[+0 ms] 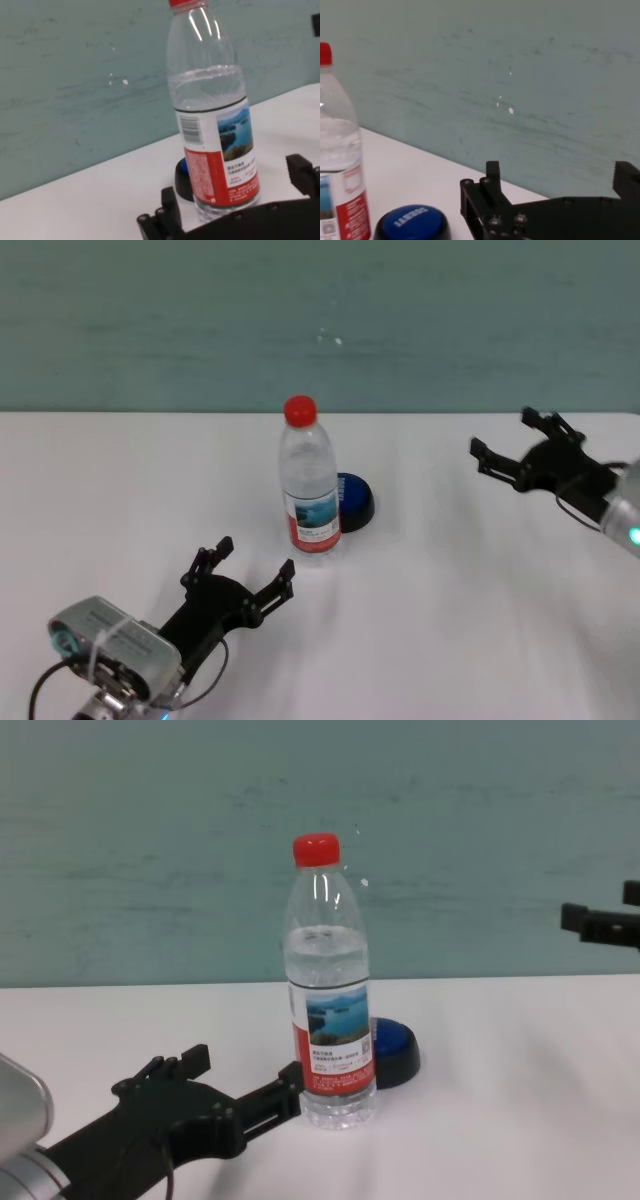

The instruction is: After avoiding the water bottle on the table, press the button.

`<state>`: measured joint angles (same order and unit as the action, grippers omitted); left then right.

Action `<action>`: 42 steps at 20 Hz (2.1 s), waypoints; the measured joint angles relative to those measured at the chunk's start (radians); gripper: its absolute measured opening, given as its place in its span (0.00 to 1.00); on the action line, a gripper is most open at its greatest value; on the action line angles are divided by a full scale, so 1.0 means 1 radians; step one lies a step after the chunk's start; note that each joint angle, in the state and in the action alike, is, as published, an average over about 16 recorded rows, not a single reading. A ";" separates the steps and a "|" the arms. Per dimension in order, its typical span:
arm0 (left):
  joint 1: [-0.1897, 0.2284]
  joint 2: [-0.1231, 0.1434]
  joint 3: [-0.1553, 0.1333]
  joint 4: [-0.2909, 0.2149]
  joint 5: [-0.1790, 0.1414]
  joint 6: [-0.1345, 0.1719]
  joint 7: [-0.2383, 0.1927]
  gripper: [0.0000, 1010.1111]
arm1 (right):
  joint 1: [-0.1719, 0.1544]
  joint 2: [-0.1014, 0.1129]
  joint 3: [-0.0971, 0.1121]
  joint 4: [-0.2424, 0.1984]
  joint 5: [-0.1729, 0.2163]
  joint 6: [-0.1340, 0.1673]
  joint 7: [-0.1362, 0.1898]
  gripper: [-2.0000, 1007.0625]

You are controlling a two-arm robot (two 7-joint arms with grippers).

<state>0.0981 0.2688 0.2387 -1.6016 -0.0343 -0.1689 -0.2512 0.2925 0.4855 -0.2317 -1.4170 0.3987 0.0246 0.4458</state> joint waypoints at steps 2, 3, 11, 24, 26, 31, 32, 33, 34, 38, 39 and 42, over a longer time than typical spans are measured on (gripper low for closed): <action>0.000 0.000 0.000 0.000 0.000 0.000 0.000 0.99 | -0.050 0.009 0.016 -0.056 0.010 0.000 -0.017 1.00; 0.000 0.000 0.000 0.000 0.000 0.000 0.000 0.99 | -0.074 0.012 0.023 -0.082 0.015 0.000 -0.025 1.00; 0.000 0.000 0.000 0.000 0.000 0.000 0.000 0.99 | -0.230 0.011 0.059 -0.242 0.036 -0.013 -0.079 1.00; 0.000 0.000 0.000 0.000 0.000 0.000 0.000 0.99 | -0.340 -0.044 0.021 -0.300 0.029 -0.076 -0.082 1.00; 0.000 0.000 0.000 0.000 0.000 0.000 0.000 0.99 | -0.345 -0.053 0.011 -0.296 0.025 -0.085 -0.078 1.00; 0.000 0.000 0.000 0.000 0.000 0.000 0.000 0.99 | -0.356 -0.072 -0.016 -0.291 0.013 -0.098 -0.077 1.00; 0.000 0.000 0.000 0.000 0.000 0.000 0.000 0.99 | -0.357 -0.076 -0.021 -0.291 0.008 -0.100 -0.078 1.00; 0.000 0.000 0.000 0.000 0.000 0.000 0.000 0.99 | -0.359 -0.080 -0.027 -0.291 0.002 -0.101 -0.080 1.00; 0.000 0.000 0.000 0.000 0.000 0.000 0.000 0.99 | -0.360 -0.084 -0.032 -0.291 -0.003 -0.102 -0.081 1.00; 0.000 0.000 0.000 0.000 0.000 0.000 0.000 0.99 | -0.364 -0.097 -0.049 -0.292 -0.028 -0.103 -0.091 1.00; 0.000 0.000 0.000 0.000 0.000 0.000 0.000 0.99 | -0.365 -0.100 -0.052 -0.293 -0.035 -0.103 -0.095 1.00; 0.000 0.000 0.000 0.000 0.000 0.000 0.000 0.99 | -0.366 -0.108 -0.060 -0.294 -0.063 -0.104 -0.108 1.00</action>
<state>0.0981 0.2688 0.2387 -1.6016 -0.0343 -0.1690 -0.2512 -0.0734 0.3773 -0.2919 -1.7110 0.3358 -0.0795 0.3379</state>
